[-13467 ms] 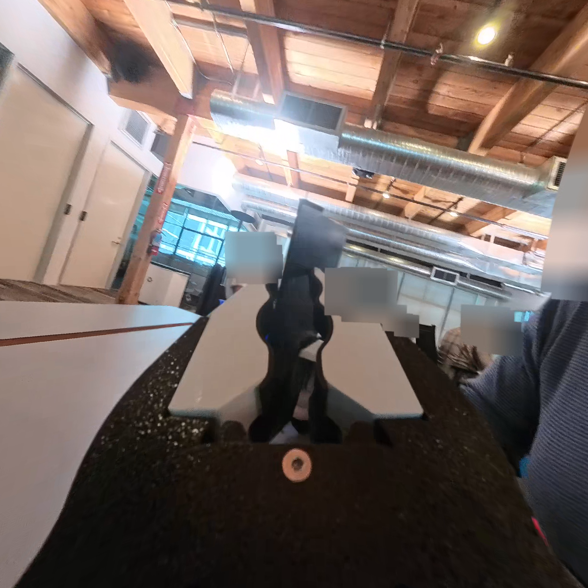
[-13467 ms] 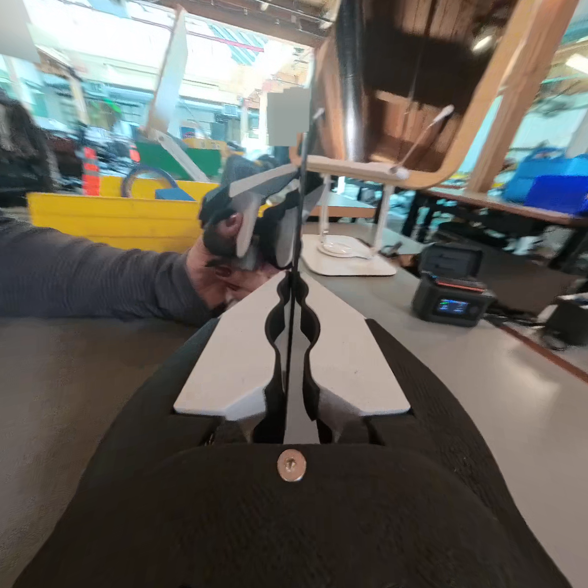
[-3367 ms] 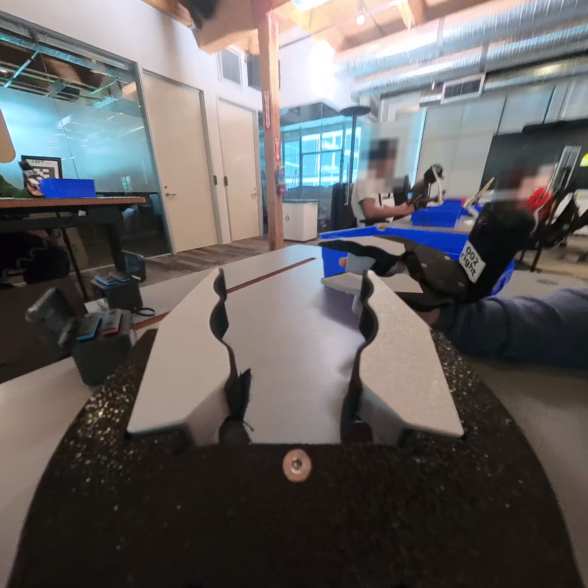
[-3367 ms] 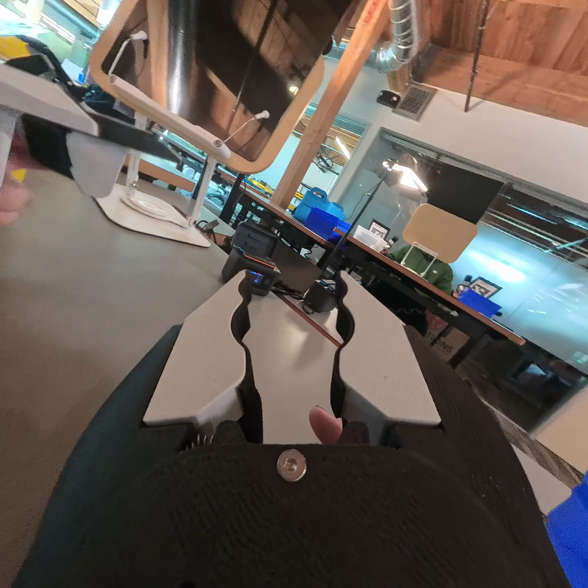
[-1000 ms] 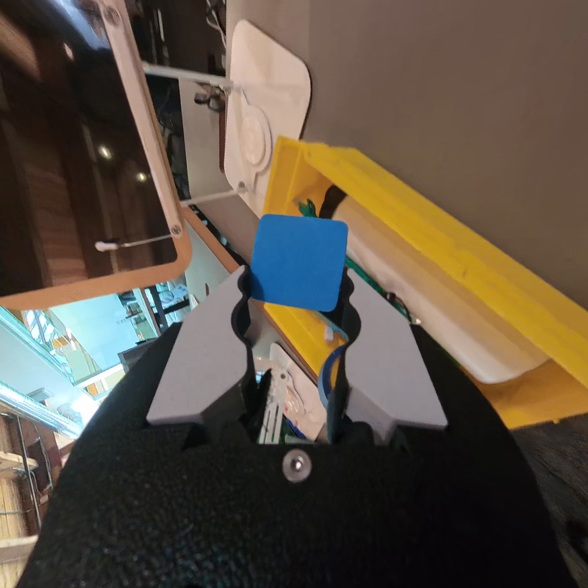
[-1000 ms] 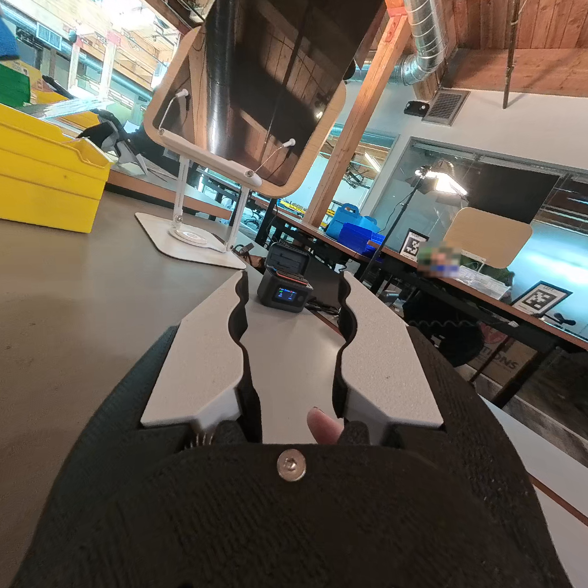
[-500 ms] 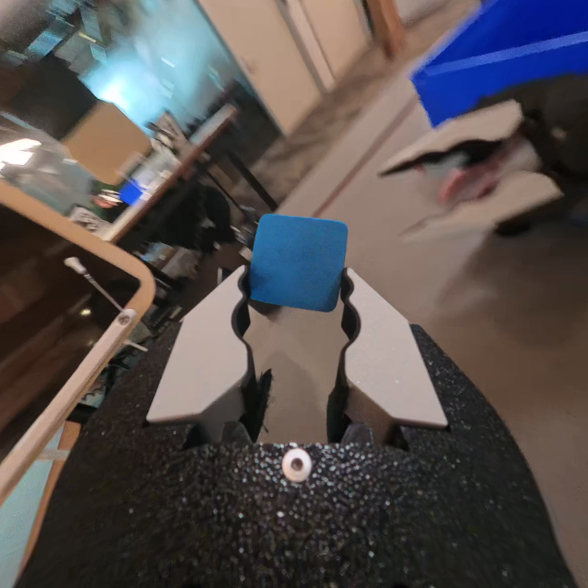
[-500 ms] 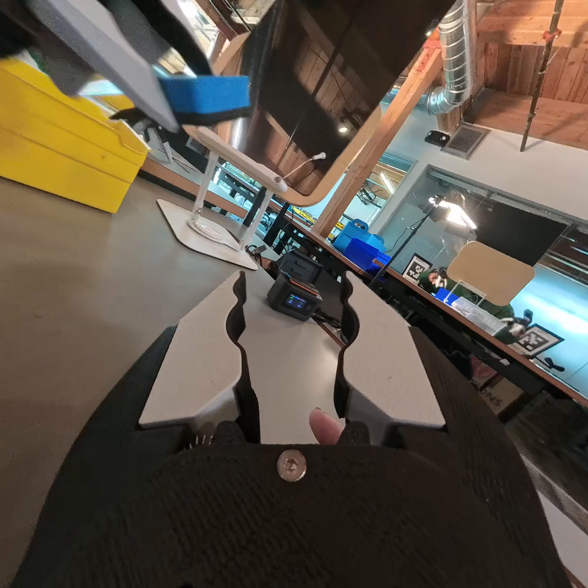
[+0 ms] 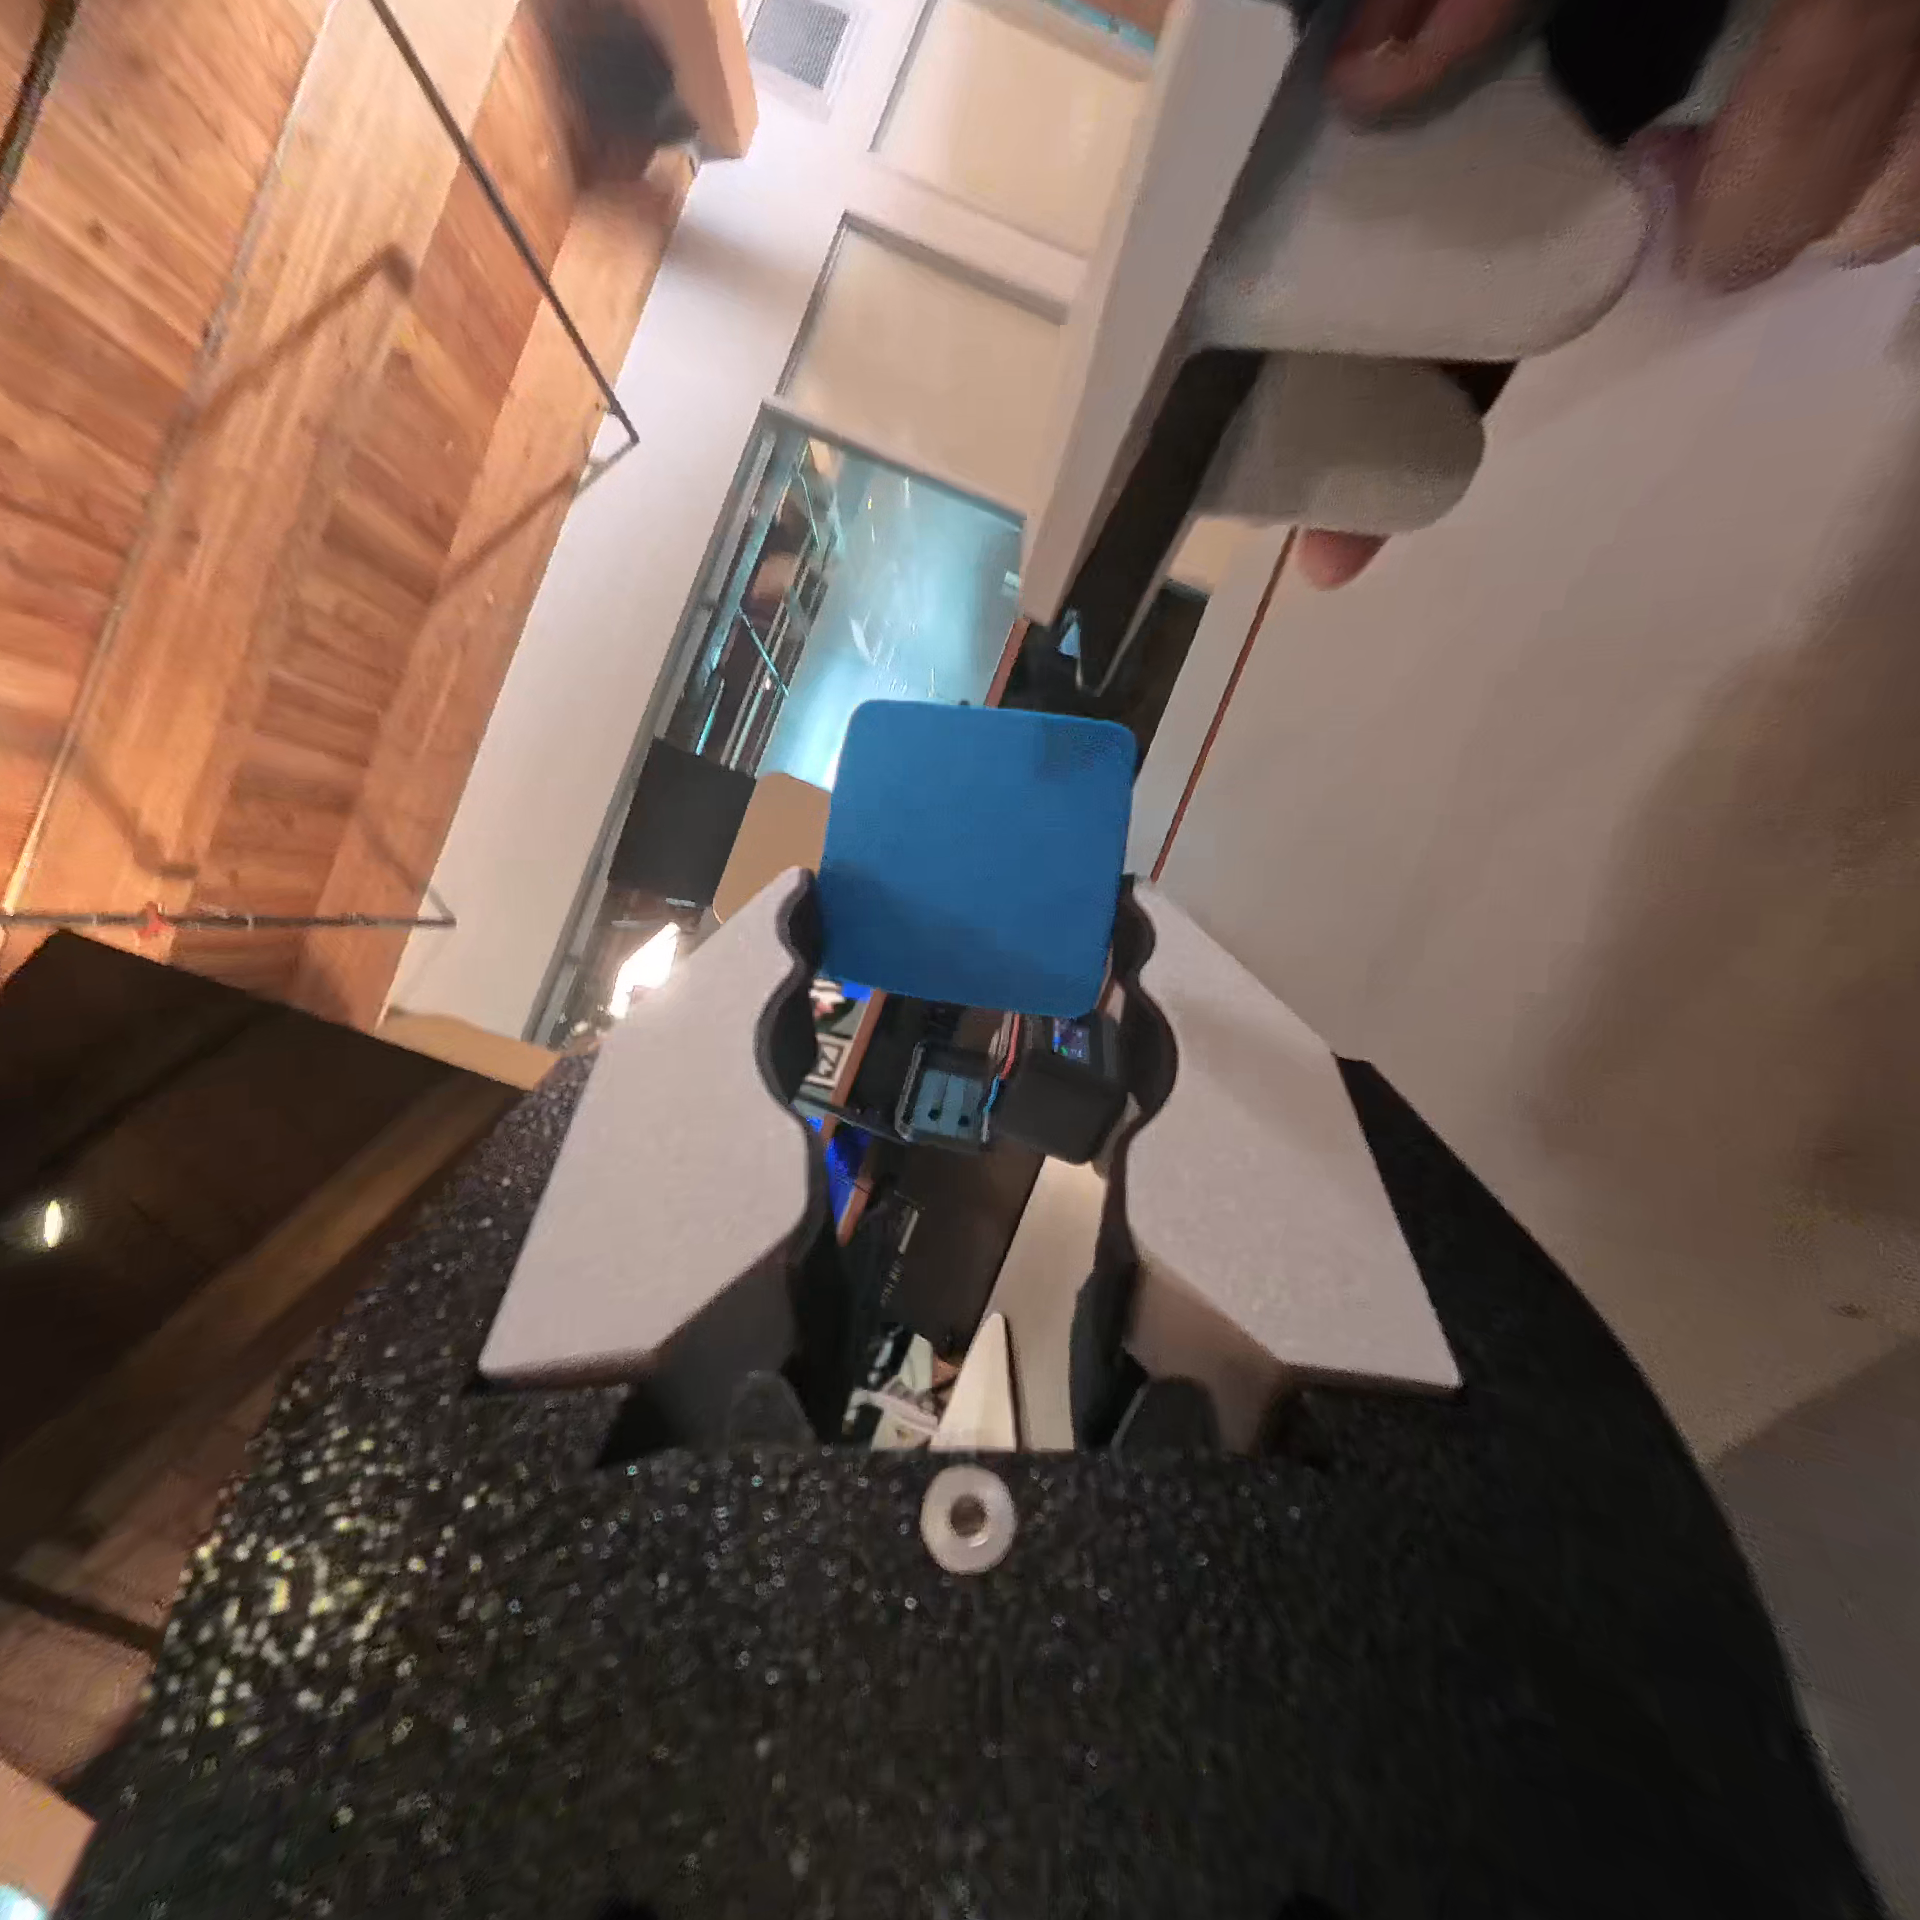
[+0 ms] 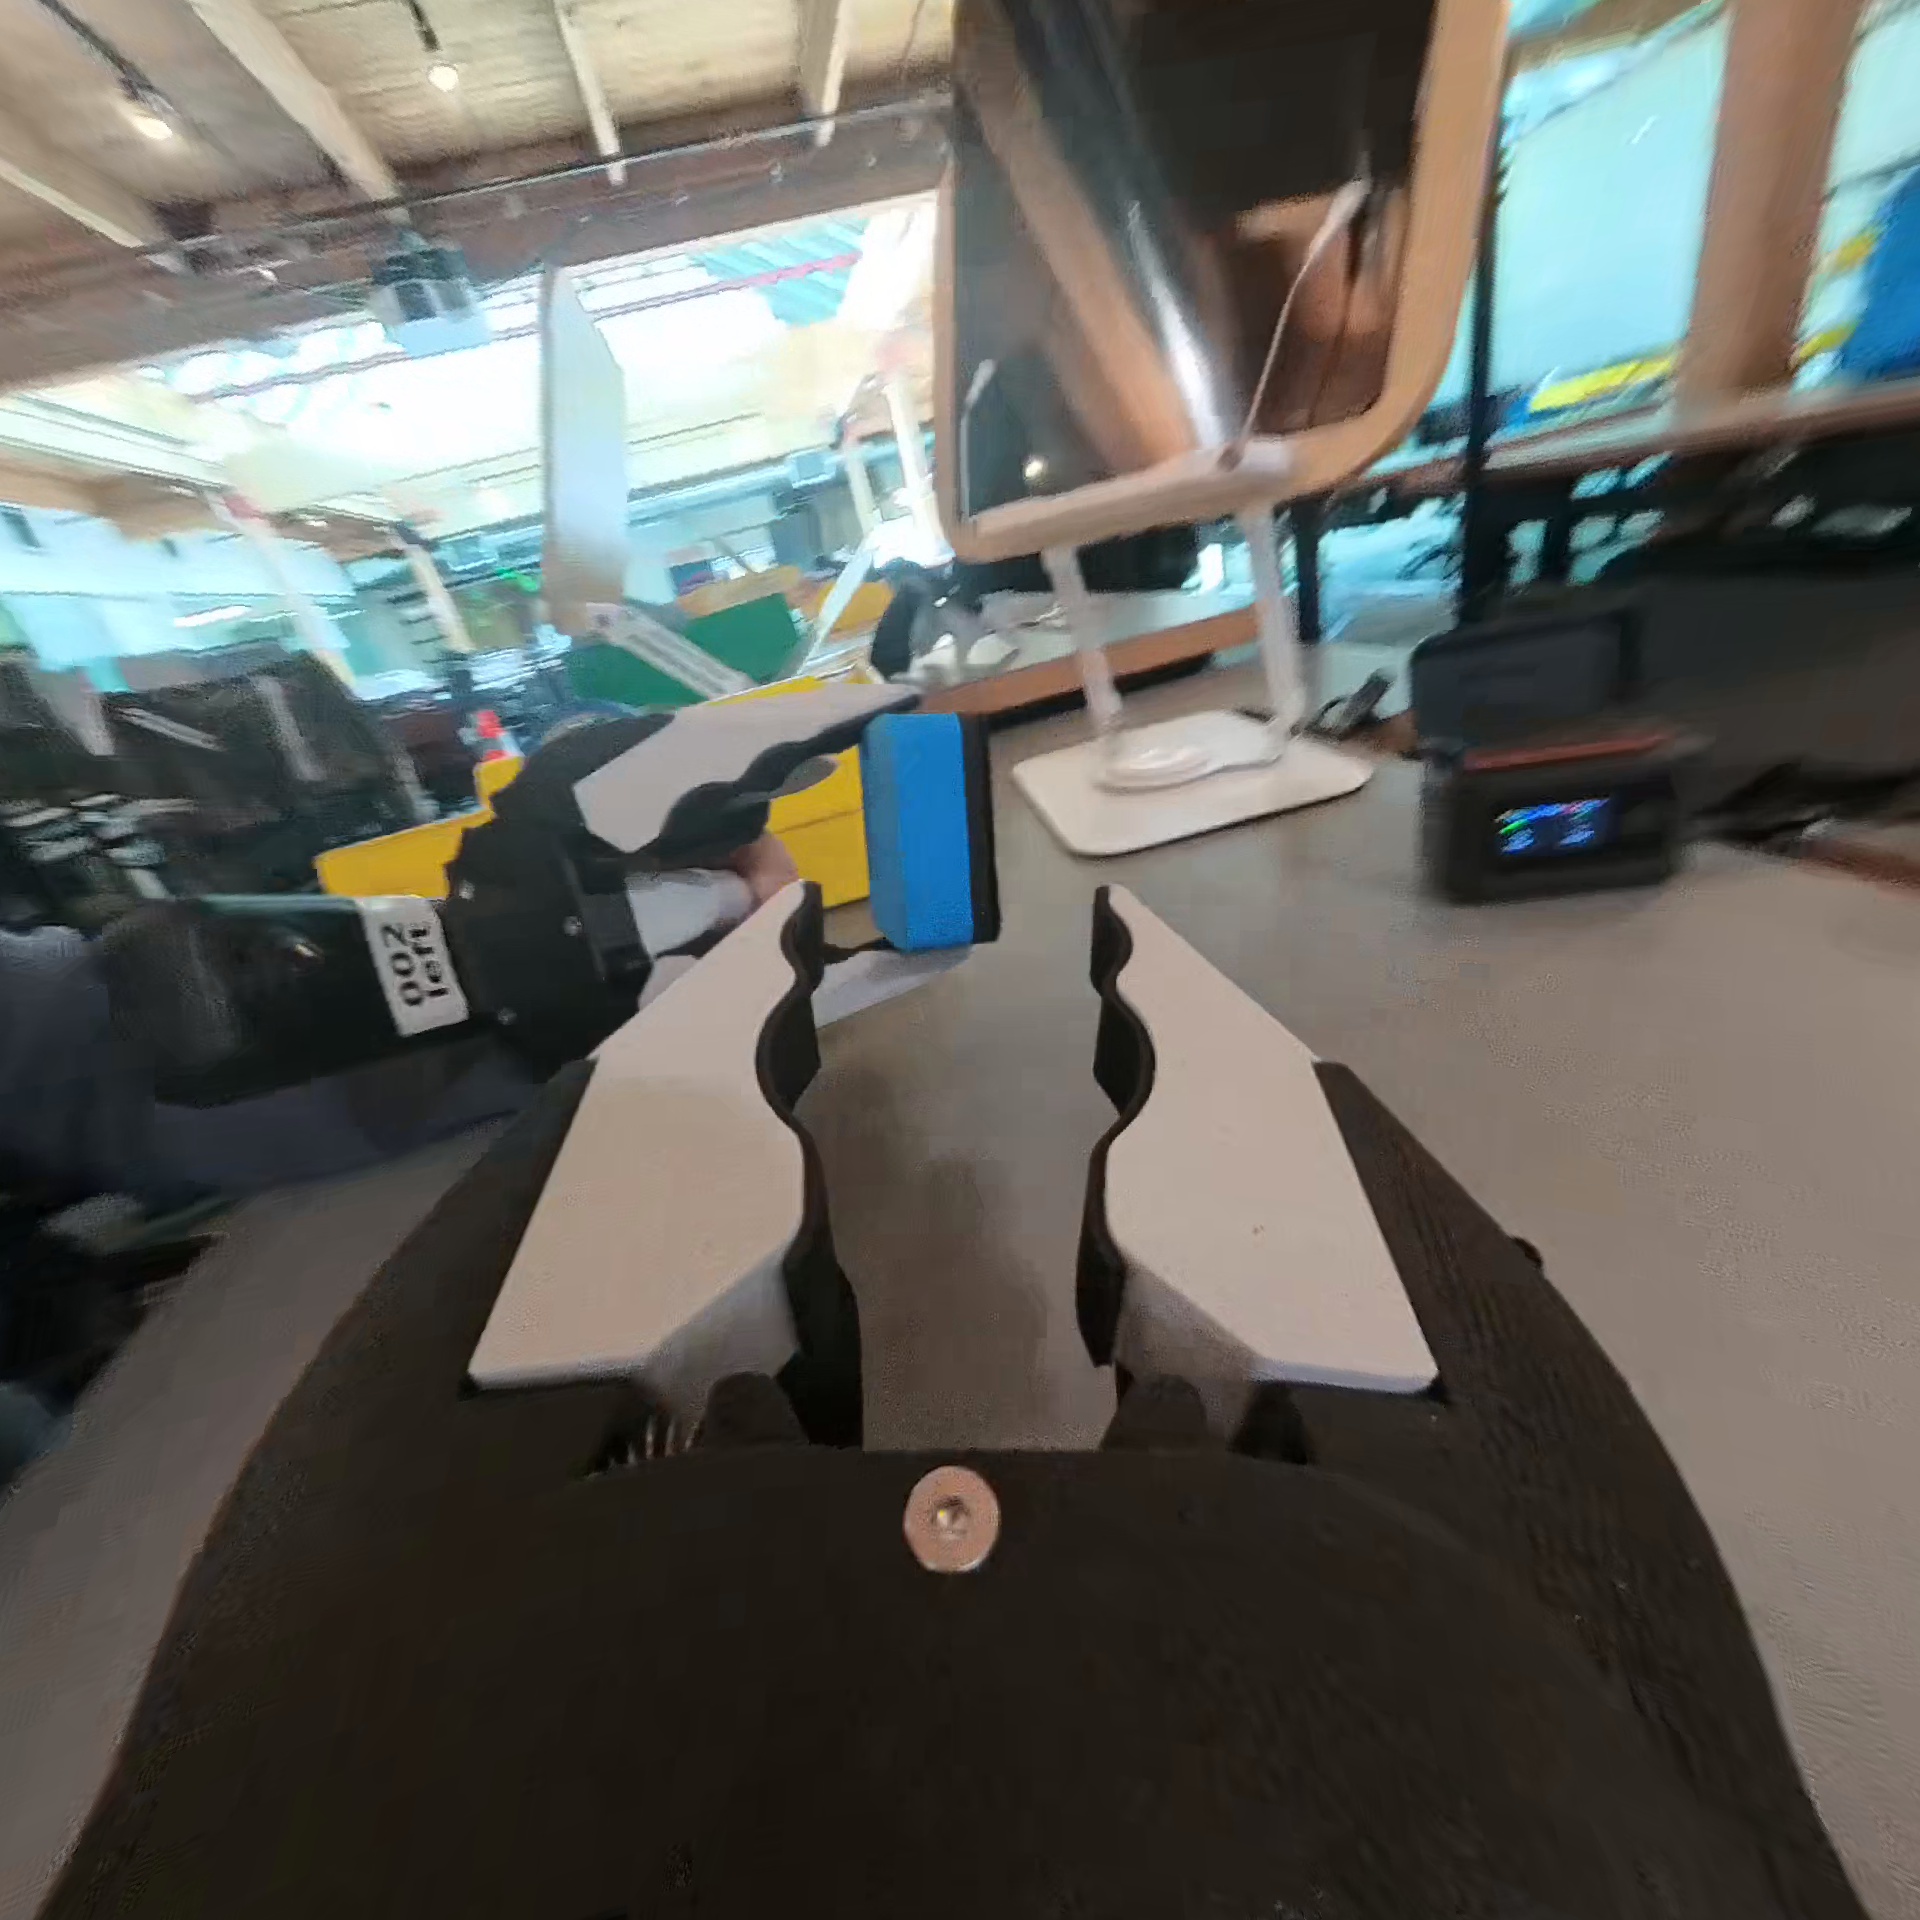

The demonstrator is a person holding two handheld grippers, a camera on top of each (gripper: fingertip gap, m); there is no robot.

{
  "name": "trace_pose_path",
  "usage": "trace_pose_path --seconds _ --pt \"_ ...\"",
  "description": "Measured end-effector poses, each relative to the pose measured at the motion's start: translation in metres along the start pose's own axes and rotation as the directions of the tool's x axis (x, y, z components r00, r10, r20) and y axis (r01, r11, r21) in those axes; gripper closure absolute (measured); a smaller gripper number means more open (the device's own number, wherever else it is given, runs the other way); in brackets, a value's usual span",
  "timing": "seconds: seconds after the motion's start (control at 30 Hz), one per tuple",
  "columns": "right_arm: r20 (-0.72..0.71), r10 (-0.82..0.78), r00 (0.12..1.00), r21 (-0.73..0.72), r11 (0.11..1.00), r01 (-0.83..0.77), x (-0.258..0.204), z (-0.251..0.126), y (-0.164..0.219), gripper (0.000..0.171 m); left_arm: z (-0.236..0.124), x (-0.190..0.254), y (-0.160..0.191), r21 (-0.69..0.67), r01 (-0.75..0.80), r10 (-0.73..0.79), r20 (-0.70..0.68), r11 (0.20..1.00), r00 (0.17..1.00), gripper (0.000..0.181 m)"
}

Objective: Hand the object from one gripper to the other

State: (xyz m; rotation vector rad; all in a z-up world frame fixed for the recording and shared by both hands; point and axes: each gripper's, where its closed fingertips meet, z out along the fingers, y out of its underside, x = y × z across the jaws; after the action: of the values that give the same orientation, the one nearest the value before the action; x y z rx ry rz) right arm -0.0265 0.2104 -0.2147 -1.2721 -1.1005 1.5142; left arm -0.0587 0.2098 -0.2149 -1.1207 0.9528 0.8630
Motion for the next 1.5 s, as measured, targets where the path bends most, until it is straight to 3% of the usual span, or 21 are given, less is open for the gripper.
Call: trace_pose_path --seconds 0.23,0.33,0.37,0.43,0.47,0.53,0.63,0.73,0.8,0.87,0.93,1.07,1.13,1.2,1.3,1.4,1.5 --pt "0.103 0.053 0.993 -0.11 0.993 -0.041 -0.017 0.008 0.016 0.143 -0.005 0.013 -0.023 0.083 -0.076 0.079 -0.044 0.994 0.996 0.127" --pt "0.071 -0.026 0.997 -0.124 0.992 0.034 -0.013 0.006 0.017 0.152 -0.004 0.02 -0.022 0.079 0.068 -0.057 -0.139 0.995 0.989 0.127" --pt "0.036 -0.093 0.995 -0.119 0.988 0.097 -0.009 0.005 0.016 0.152 -0.005 0.025 -0.021 0.066 0.166 -0.149 -0.206 0.984 0.967 0.116" --pt "-0.046 -0.239 0.97 -0.094 0.968 0.234 -0.002 0.002 0.008 0.152 0.002 0.027 -0.007 -0.068 0.379 -0.383 -0.248 0.923 0.89 0.072" --pt "-0.108 -0.311 0.944 -0.08 0.95 0.303 0.005 -0.001 0.003 0.152 0.005 0.027 0.002 -0.138 0.471 -0.491 -0.257 0.871 0.832 0.057" --pt "-0.219 -0.471 0.855 -0.093 0.882 0.463 0.015 -0.008 -0.005 0.152 0.004 0.026 0.001 -0.189 0.681 -0.701 -0.317 0.707 0.639 0.051" --pt "-0.341 -0.718 0.607 -0.169 0.682 0.712 0.02 -0.016 -0.017 0.152 -0.003 0.019 -0.015 -0.263 0.909 -0.881 -0.435 0.323 0.187 0.062" --pt "-0.359 -0.907 0.221 -0.348 0.35 0.87 0.019 -0.018 -0.02 0.152 -0.012 0.007 -0.033 -0.393 0.917 -0.803 -0.522 -0.074 -0.289 0.08" --pt "-0.277 -0.959 -0.063 -0.459 0.074 0.885 0.015 -0.014 -0.015 0.152 -0.013 0.001 -0.036 -0.462 0.848 -0.697 -0.518 -0.261 -0.497 0.089" --pt "-0.195 -0.956 -0.221 -0.489 -0.101 0.866 0.008 -0.007 -0.007 0.152 -0.013 0.002 -0.035 -0.51 0.782 -0.625 -0.492 -0.357 -0.606 0.1" --pt "-0.138 -0.938 -0.317 -0.476 -0.218 0.852 -0.003 0.0 0.0 0.151 -0.012 0.005 -0.034 -0.532 0.746 -0.598 -0.465 -0.4 -0.653 0.114" --pt "-0.082 -0.902 -0.423 -0.448 -0.346 0.824 -0.017 0.008 0.009 0.152 -0.011 0.009 -0.029 -0.557 0.701 -0.584 -0.413 -0.445 -0.699 0.153" --pt "-0.082 -0.912 -0.401 -0.439 -0.328 0.836 -0.016 0.008 0.011 0.151 -0.012 0.011 -0.027 -0.569 0.683 -0.572 -0.399 -0.458 -0.716 0.156" --pt "-0.073 -0.957 -0.281 -0.399 -0.23 0.888 -0.016 0.009 0.02 0.142 -0.011 0.008 -0.022 -0.538 0.704 -0.589 -0.407 -0.464 -0.699 0.158" --pt "-0.09 -0.996 0.026 -0.31 0.053 0.949 -0.018 0.009 0.026 0.114 -0.01 -0.003 -0.016 -0.443 0.791 -0.656 -0.452 -0.423 -0.604 0.16" --pt "-0.142 -0.923 0.358 -0.224 0.382 0.897 -0.015 0.003 0.015 0.112 -0.014 -0.024 -0.014 -0.298 0.9 -0.733 -0.525 -0.317 -0.432 0.16" --pt "-0.105 -0.69 0.716 -0.094 0.724 0.683 -0.015 -0.002 0.007 0.112 -0.024 -0.037 -0.021 -0.18 0.967 -0.744 -0.619 -0.18 -0.254 0.16"
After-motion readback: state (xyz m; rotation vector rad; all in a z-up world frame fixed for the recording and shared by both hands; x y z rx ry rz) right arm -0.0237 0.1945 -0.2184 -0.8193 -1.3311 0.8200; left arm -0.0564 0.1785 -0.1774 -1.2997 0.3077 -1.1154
